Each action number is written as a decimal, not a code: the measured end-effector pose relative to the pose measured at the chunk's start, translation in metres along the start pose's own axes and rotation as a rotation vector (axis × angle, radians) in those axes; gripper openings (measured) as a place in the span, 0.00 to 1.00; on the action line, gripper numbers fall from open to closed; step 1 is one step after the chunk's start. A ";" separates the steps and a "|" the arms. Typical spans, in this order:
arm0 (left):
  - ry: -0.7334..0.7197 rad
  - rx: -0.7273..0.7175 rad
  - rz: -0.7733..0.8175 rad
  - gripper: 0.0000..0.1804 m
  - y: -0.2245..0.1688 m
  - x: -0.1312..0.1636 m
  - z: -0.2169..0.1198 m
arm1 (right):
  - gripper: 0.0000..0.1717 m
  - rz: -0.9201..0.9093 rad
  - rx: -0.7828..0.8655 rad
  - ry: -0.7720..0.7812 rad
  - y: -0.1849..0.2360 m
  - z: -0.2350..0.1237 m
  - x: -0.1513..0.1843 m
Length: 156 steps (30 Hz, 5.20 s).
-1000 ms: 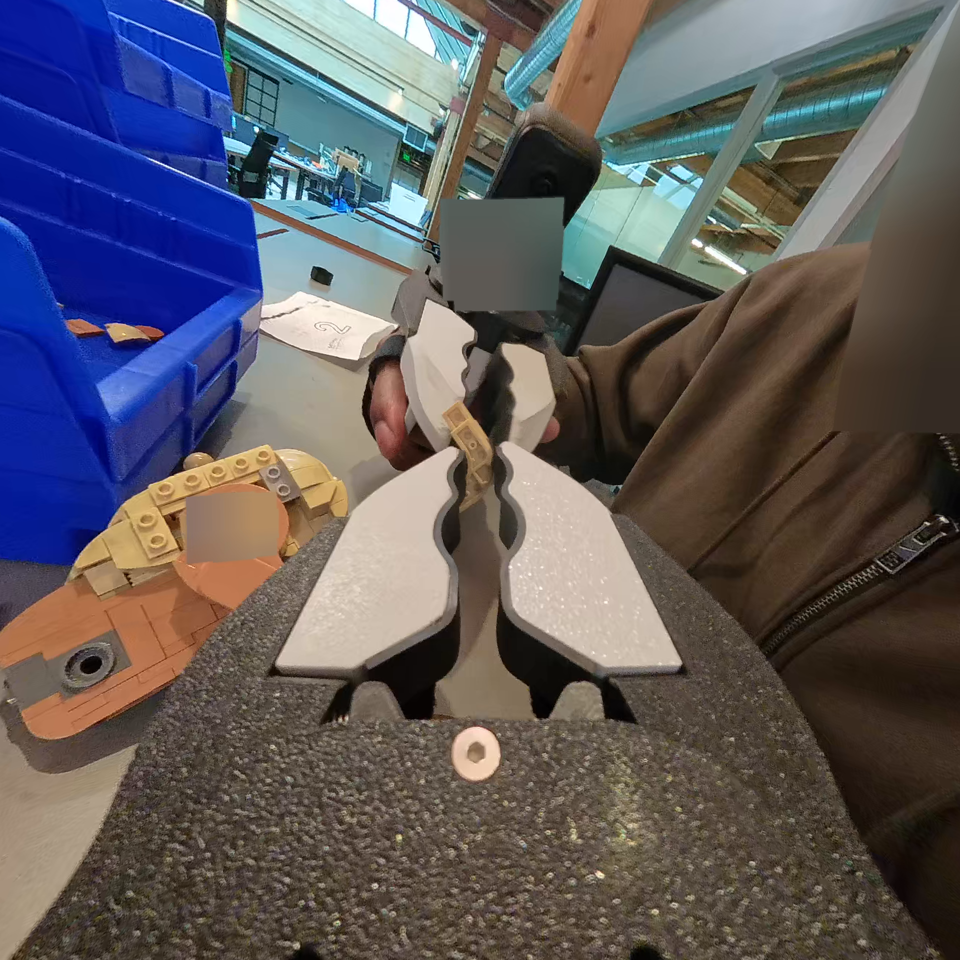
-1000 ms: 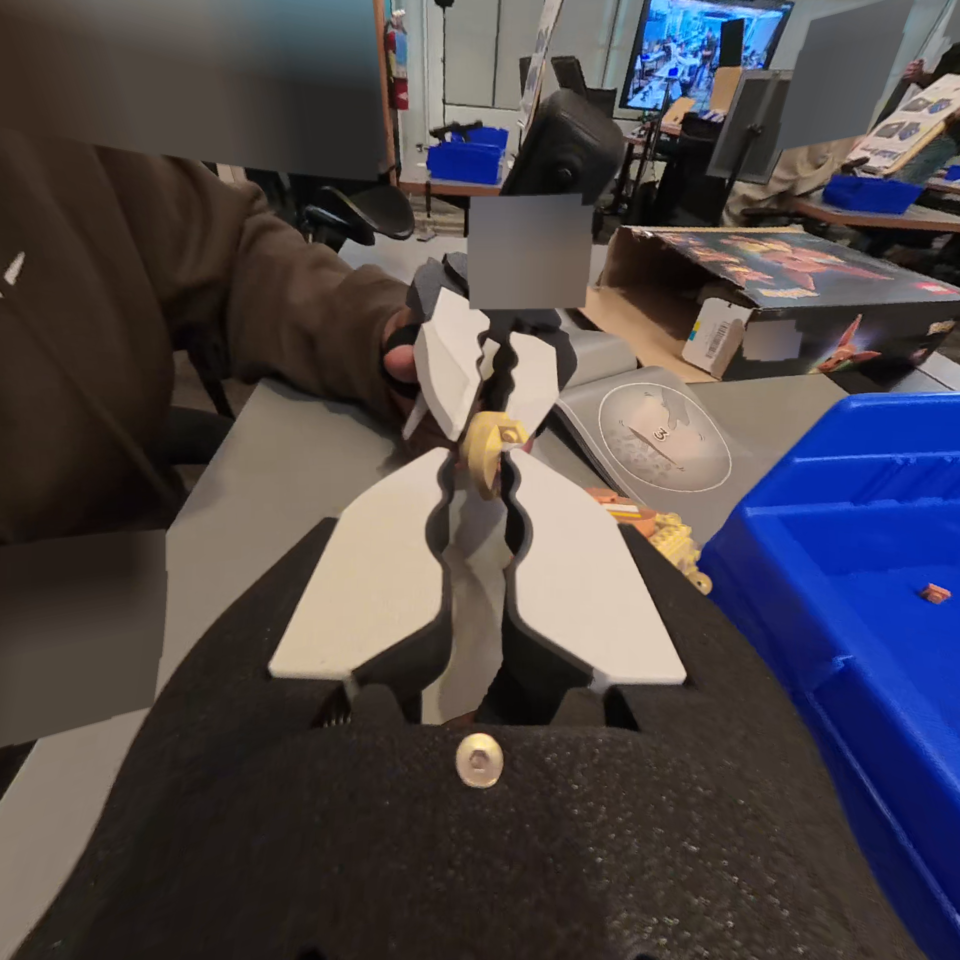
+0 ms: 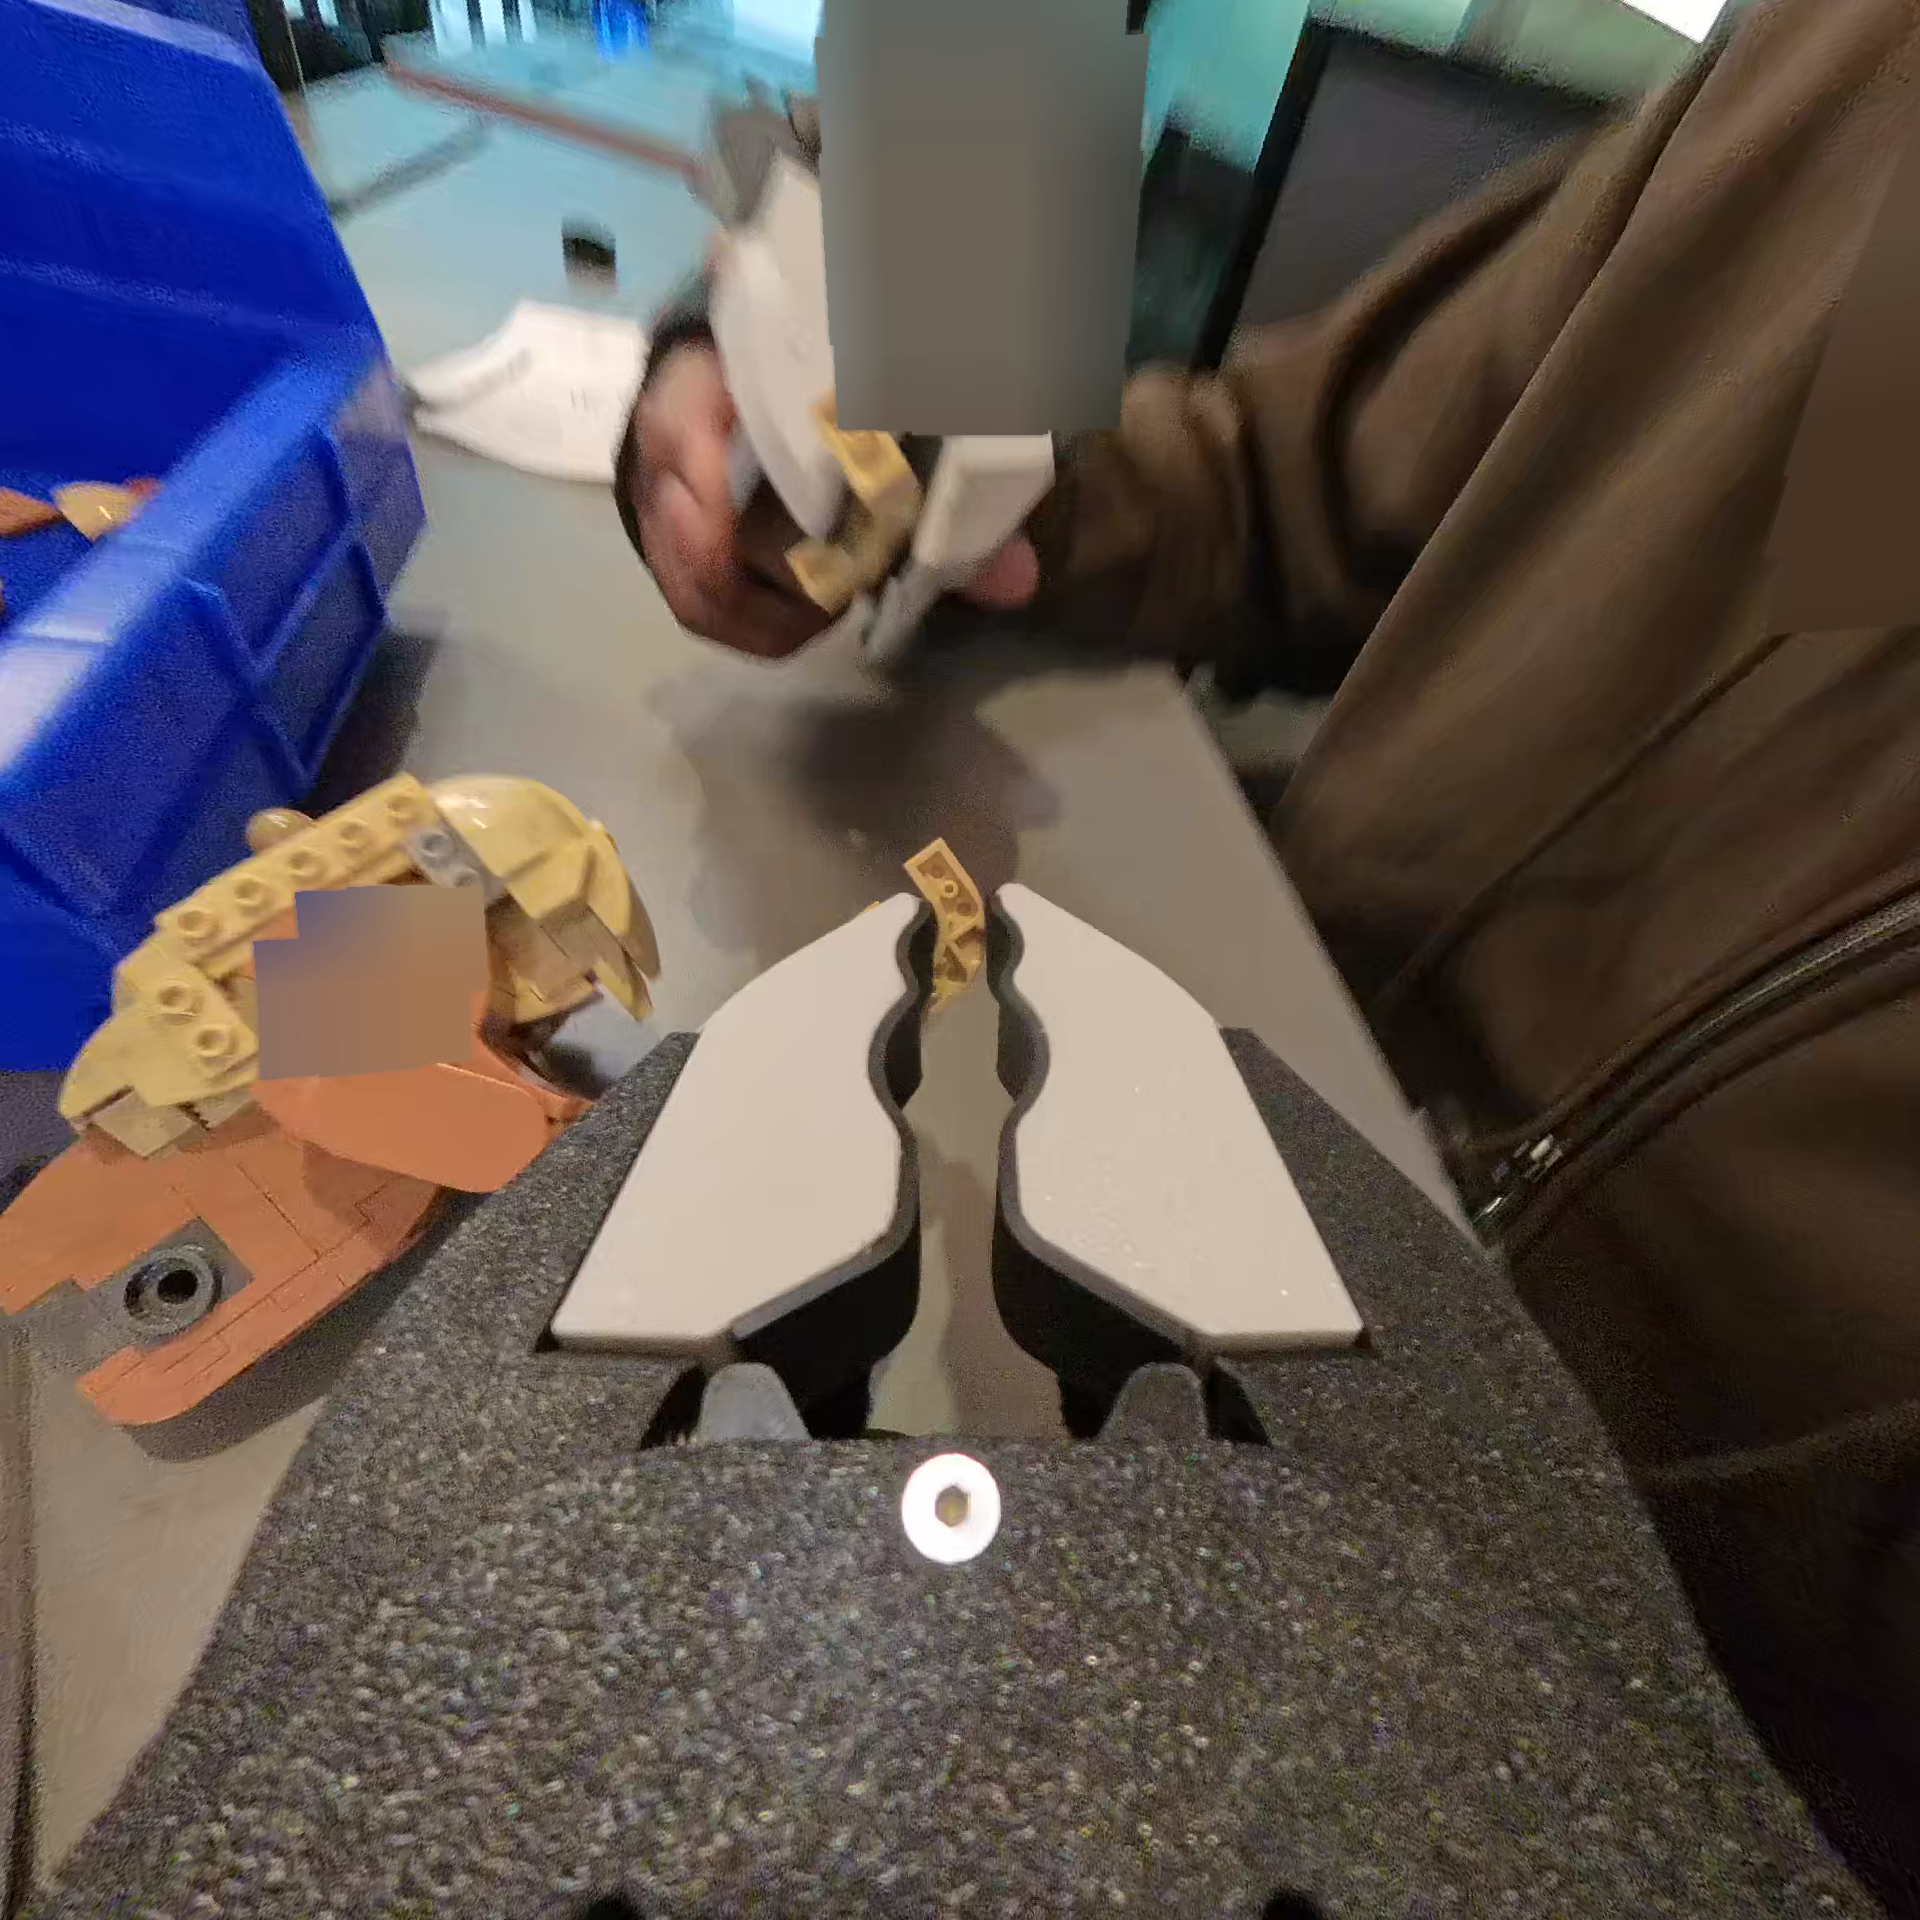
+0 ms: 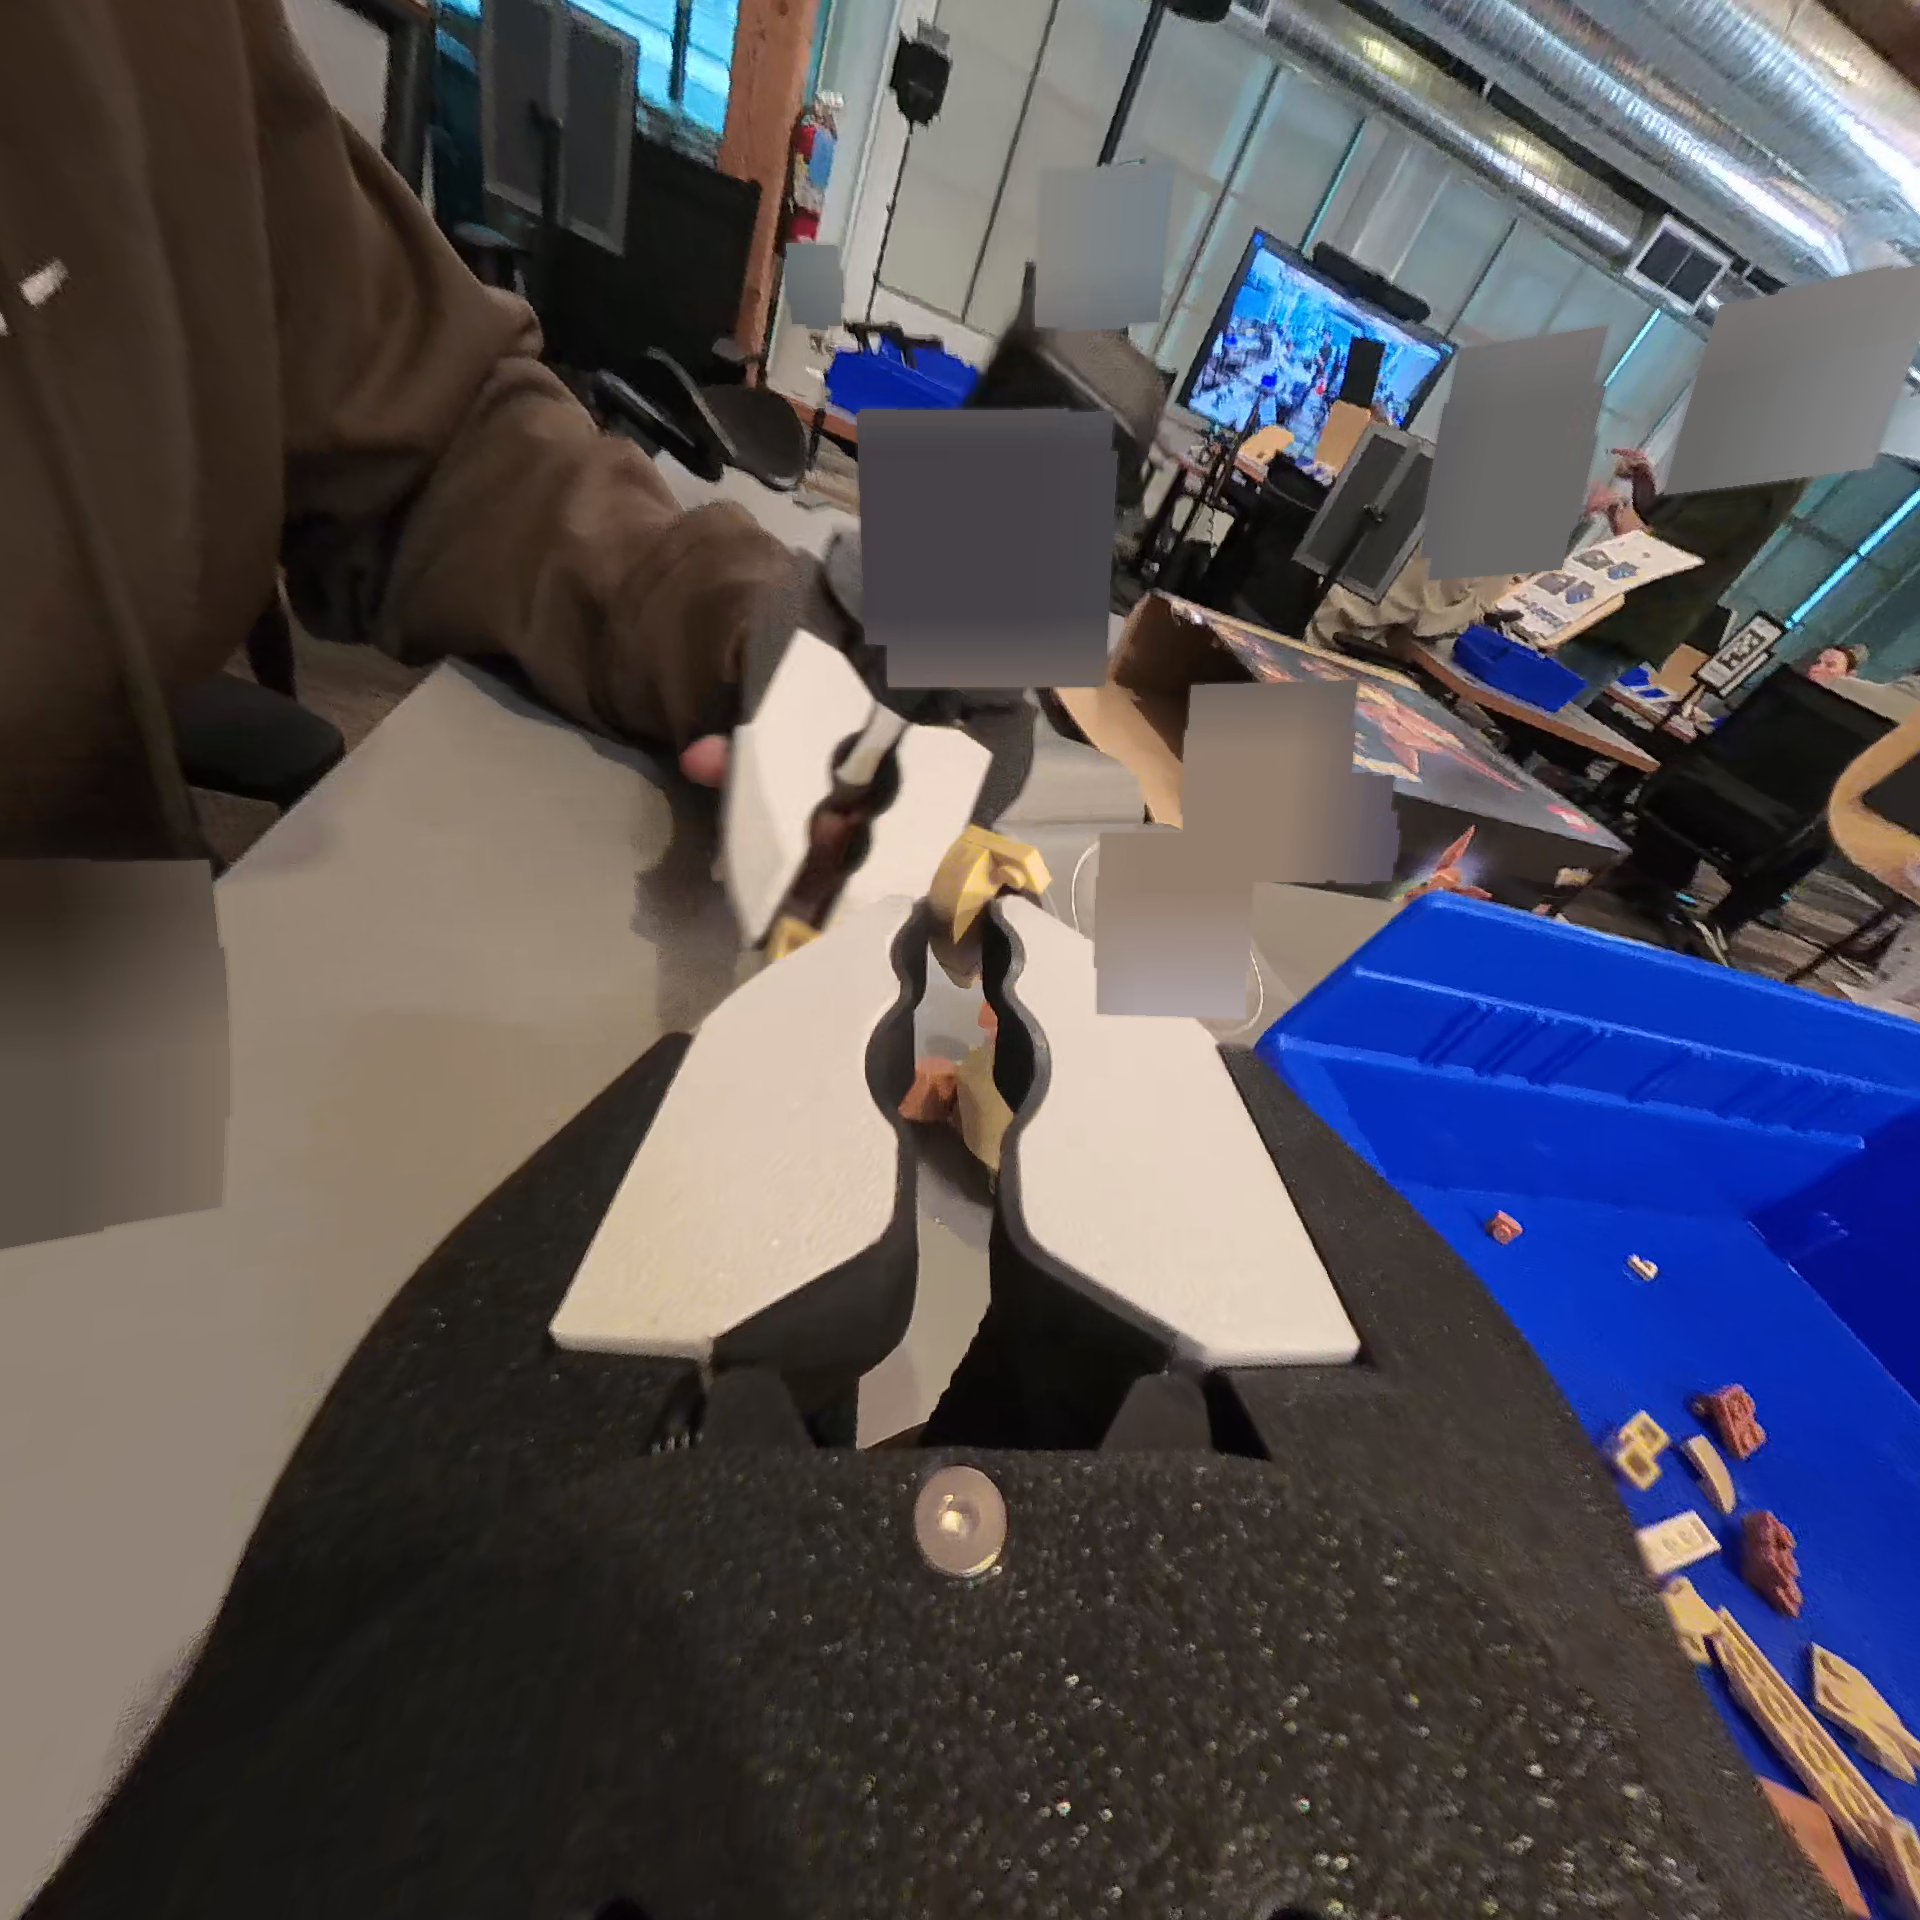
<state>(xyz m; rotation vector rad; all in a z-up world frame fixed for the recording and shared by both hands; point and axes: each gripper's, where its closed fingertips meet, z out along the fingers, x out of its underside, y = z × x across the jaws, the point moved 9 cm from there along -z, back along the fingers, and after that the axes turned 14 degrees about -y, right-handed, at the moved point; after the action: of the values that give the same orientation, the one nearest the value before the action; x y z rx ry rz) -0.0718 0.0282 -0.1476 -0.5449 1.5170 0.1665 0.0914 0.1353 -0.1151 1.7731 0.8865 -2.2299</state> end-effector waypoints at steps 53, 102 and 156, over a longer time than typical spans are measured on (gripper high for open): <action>-0.291 -0.415 -0.041 0.03 0.018 -0.031 -0.030 | 0.18 -0.299 0.610 0.429 -0.061 0.002 0.010; -0.271 -0.308 -0.144 0.06 0.024 -0.023 -0.026 | 0.19 -0.140 -0.263 0.486 0.047 0.033 0.036; -0.225 -0.253 0.047 0.09 0.008 -0.017 -0.010 | 0.04 0.418 0.292 -0.021 0.003 0.032 0.020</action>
<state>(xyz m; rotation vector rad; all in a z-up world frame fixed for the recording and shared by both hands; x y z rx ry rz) -0.0854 0.0345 -0.1326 -0.6682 1.2974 0.4463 0.0601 0.1204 -0.1304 1.8357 0.1604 -2.1678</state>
